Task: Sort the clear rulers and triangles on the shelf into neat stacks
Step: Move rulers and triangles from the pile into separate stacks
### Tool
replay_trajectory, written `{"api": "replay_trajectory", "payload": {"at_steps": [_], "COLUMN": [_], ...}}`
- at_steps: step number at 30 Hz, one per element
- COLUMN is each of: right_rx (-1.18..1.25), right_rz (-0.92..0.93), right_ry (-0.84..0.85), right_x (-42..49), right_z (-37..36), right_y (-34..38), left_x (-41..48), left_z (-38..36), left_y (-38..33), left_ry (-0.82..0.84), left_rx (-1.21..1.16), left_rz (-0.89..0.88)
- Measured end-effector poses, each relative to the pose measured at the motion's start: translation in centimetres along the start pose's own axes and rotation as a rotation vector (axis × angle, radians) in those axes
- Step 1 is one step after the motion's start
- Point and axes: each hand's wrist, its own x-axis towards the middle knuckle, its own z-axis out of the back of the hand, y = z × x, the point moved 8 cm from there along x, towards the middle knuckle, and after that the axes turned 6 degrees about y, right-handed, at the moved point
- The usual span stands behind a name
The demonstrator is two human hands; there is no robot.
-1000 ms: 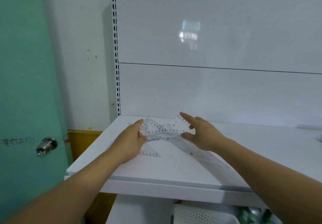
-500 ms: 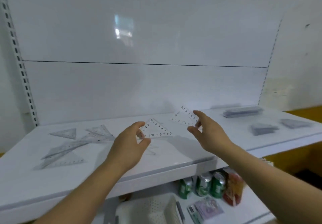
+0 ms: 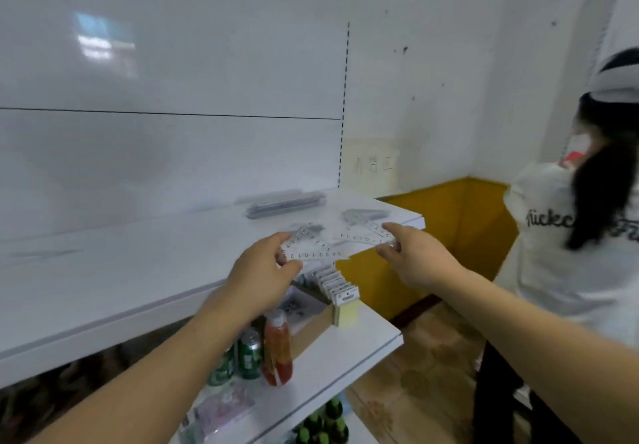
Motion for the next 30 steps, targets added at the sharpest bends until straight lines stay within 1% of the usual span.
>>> {"api": "replay_trajectory", "payload": {"at_steps": [5, 8, 10, 13, 15, 20, 25, 27, 30], "right_rx": [-0.033, -0.014, -0.003, -0.005, -0.005, 0.000, -0.035, -0.078, -0.064], "right_rz": [-0.038, -0.065, -0.074, -0.052, -0.015, 0.056, 0.115, 0.157, 0.194], "right_ry": [-0.012, -0.018, -0.008, 0.020, 0.056, 0.163, 0.260, 0.307, 0.372], "right_x": [1.6, 3.9, 5.8, 9.5, 12.2, 17.8, 21.7, 22.8, 23.8], "right_z": [1.5, 1.1, 0.5, -0.7, -1.7, -3.8, -5.7, -6.2, -7.0], "right_y": [-7.0, -9.6, -10.6, -11.2, -11.2, -10.6, -10.3, -10.2, -10.2], "left_x": [4.1, 6.2, 7.7, 10.1, 11.7, 14.4, 13.8, 13.4, 13.1], "left_z": [-5.0, -6.6, -7.0, -6.8, -6.5, -6.1, -5.1, -4.8, -4.9], "left_y": [-3.7, -4.0, -3.6, -2.3, -1.2, 1.3, 3.8, 4.7, 6.0], "left_ry": [0.036, 0.028, 0.019, -0.023, -0.047, -0.105, -0.142, -0.136, -0.101], "left_rx": [0.042, 0.078, 0.147, 0.327, 0.391, 0.386, 0.354, 0.354, 0.312], "left_rz": [-0.005, 0.018, 0.020, 0.031, 0.062, 0.136, 0.269, 0.336, 0.448]}}
